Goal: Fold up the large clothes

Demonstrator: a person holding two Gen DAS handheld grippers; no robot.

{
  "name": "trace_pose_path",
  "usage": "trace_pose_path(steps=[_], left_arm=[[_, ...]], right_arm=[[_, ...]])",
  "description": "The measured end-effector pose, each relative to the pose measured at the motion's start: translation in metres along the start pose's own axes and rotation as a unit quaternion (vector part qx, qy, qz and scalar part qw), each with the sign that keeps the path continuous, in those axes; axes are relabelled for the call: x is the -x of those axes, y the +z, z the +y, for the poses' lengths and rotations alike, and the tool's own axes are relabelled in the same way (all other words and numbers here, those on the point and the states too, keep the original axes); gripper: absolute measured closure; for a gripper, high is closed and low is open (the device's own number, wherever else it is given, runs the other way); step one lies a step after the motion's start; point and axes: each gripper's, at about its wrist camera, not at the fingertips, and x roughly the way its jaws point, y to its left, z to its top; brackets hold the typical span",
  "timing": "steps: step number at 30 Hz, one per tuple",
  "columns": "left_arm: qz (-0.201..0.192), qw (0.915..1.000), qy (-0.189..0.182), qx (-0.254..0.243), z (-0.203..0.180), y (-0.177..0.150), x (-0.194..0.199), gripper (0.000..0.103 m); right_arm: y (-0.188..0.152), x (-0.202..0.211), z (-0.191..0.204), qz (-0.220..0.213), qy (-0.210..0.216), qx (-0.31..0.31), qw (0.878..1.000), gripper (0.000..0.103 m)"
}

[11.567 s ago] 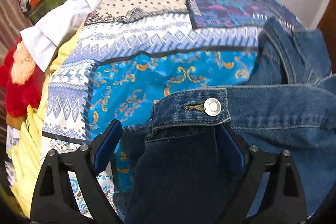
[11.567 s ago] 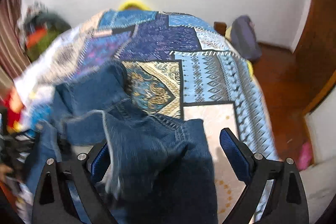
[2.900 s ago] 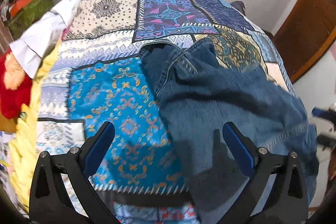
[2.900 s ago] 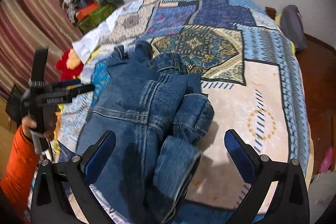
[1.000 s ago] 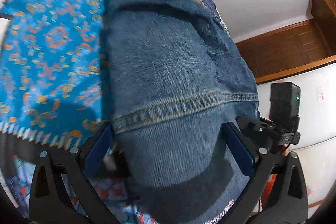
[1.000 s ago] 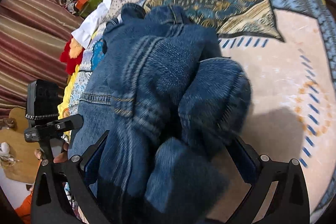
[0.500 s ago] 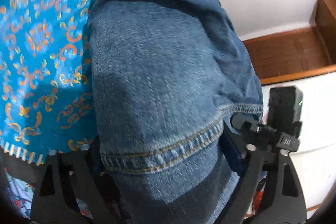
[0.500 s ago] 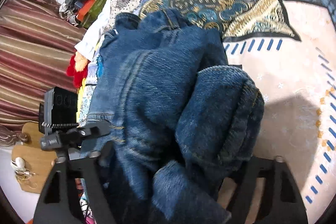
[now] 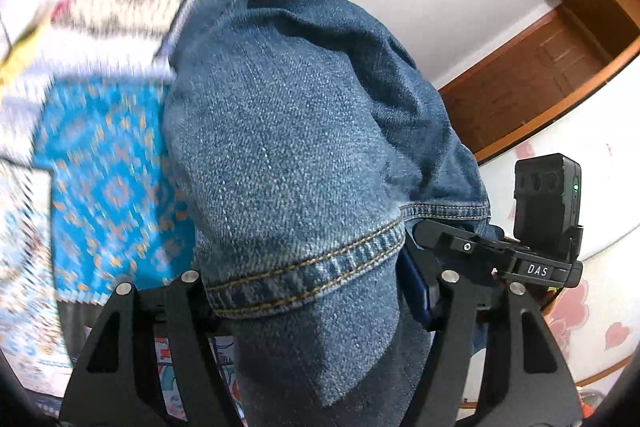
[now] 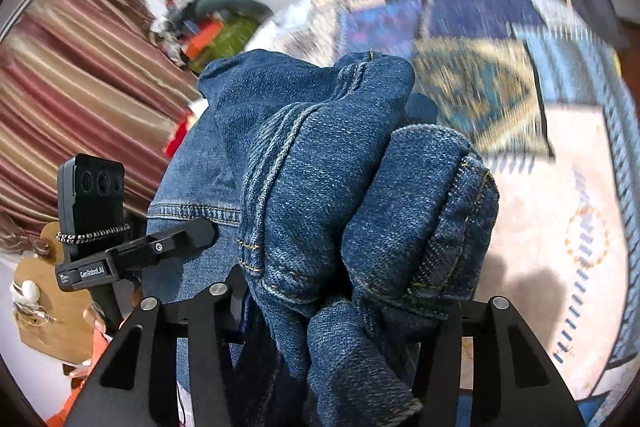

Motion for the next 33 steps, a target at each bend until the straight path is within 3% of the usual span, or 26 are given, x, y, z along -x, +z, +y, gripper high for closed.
trace_pose_path(steps=[8, 16, 22, 27, 33], left_arm=[[-0.059, 0.9971, 0.024, -0.042, -0.023, 0.023, 0.096, 0.035], [-0.055, 0.9966, 0.059, -0.016, 0.027, 0.008, 0.141, 0.035], [-0.024, 0.9961, 0.081, 0.026, 0.097, -0.012, 0.124, 0.035], [0.021, 0.9940, 0.084, 0.067, 0.163, -0.031, 0.084, 0.035], [0.052, 0.9927, 0.088, 0.064, 0.213, -0.052, 0.040, 0.034]], right_arm=[[0.013, 0.038, 0.078, -0.052, 0.024, 0.038, 0.998, 0.054], [0.007, -0.010, 0.129, -0.024, 0.050, 0.050, 0.997, 0.054], [-0.009, -0.090, 0.130, 0.024, 0.056, 0.035, 0.998, 0.054], [-0.024, -0.165, 0.107, 0.088, 0.044, 0.012, 0.995, 0.054], [-0.037, -0.232, 0.078, 0.136, 0.020, -0.013, 0.990, 0.055]])
